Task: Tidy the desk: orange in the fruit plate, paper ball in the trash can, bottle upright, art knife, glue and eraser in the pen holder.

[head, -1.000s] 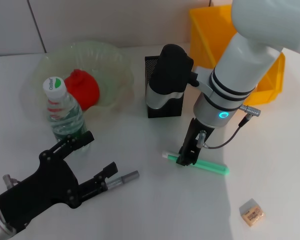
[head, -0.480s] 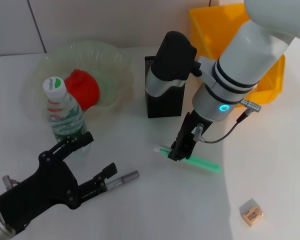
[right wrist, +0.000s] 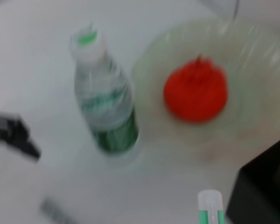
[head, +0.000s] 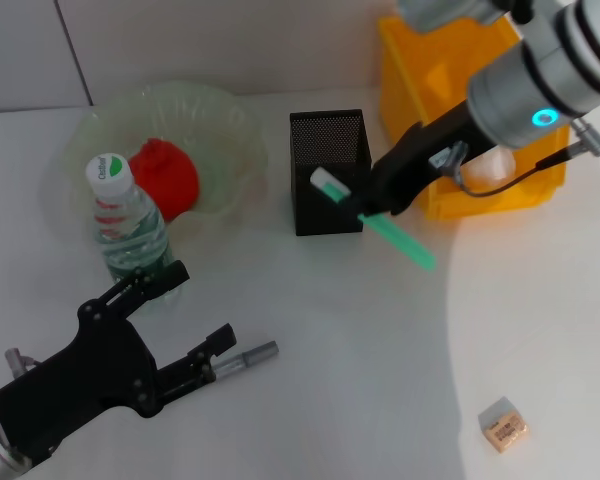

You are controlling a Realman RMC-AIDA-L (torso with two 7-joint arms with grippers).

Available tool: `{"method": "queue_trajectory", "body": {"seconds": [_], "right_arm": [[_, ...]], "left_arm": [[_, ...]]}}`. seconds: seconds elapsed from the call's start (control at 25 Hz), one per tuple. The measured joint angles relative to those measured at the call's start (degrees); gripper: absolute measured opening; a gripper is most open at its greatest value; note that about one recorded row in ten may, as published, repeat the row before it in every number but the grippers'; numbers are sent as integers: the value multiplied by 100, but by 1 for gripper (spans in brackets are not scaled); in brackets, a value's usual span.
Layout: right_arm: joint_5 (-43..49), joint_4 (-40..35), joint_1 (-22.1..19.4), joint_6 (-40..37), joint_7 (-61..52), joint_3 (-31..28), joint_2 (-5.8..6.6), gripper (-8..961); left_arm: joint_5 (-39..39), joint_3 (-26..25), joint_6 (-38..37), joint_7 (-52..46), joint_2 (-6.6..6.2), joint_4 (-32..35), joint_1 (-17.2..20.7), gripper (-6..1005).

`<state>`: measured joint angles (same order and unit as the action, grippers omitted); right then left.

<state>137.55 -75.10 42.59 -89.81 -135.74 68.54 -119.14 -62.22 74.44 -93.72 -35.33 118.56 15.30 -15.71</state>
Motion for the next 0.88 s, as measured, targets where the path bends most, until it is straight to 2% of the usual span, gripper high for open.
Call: {"method": "queue_trajectory", "body": {"seconds": [0.12, 0.16, 0.2, 0.28, 0.4, 0.48, 0.52, 0.64, 0.72, 0.84, 0.88], "right_arm": [[-456, -542, -337, 25, 160, -694, 5, 176], [-901, -739, -550, 97, 346, -1079, 5, 176], [-901, -739, -550, 97, 346, -1079, 5, 176], [-1559, -824, -836, 336, 805, -1461, 5, 176], [-1960, -724, -1008, 650, 1169, -1570, 5, 176], [-2674, -257, -1171, 1079, 1879, -1603, 2, 176], [-2674, -257, -1171, 1079, 1879, -1603, 2, 176], [-3319, 385, -1199, 1347, 2617, -1615, 6, 176], [-3837, 1009, -1152, 1617, 3408, -1619, 6, 176], [-3913, 1144, -1128, 1674, 3582, -1618, 7, 176], [-4042, 1413, -1091, 1797, 3925, -1604, 1, 176]], "left_arm": [[0, 1, -12, 0, 0, -3, -8, 828], [0, 1, -13, 0, 0, -6, -9, 828], [0, 9, -15, 0, 0, -10, -11, 828], [0, 42, -18, 0, -2, -17, -11, 828], [-1, 159, -13, -3, -11, -16, -17, 828], [-1, 285, 1, -30, -19, -2, -28, 828], [-1, 399, 9, -70, -30, 7, -47, 828], [-63, 538, 28, -163, -50, 20, -98, 828], [-400, 539, 121, -404, -60, 25, -206, 828], [-450, 550, 174, -450, -51, 26, -237, 829], [-452, 565, 189, -455, -45, 26, -243, 829]]}}
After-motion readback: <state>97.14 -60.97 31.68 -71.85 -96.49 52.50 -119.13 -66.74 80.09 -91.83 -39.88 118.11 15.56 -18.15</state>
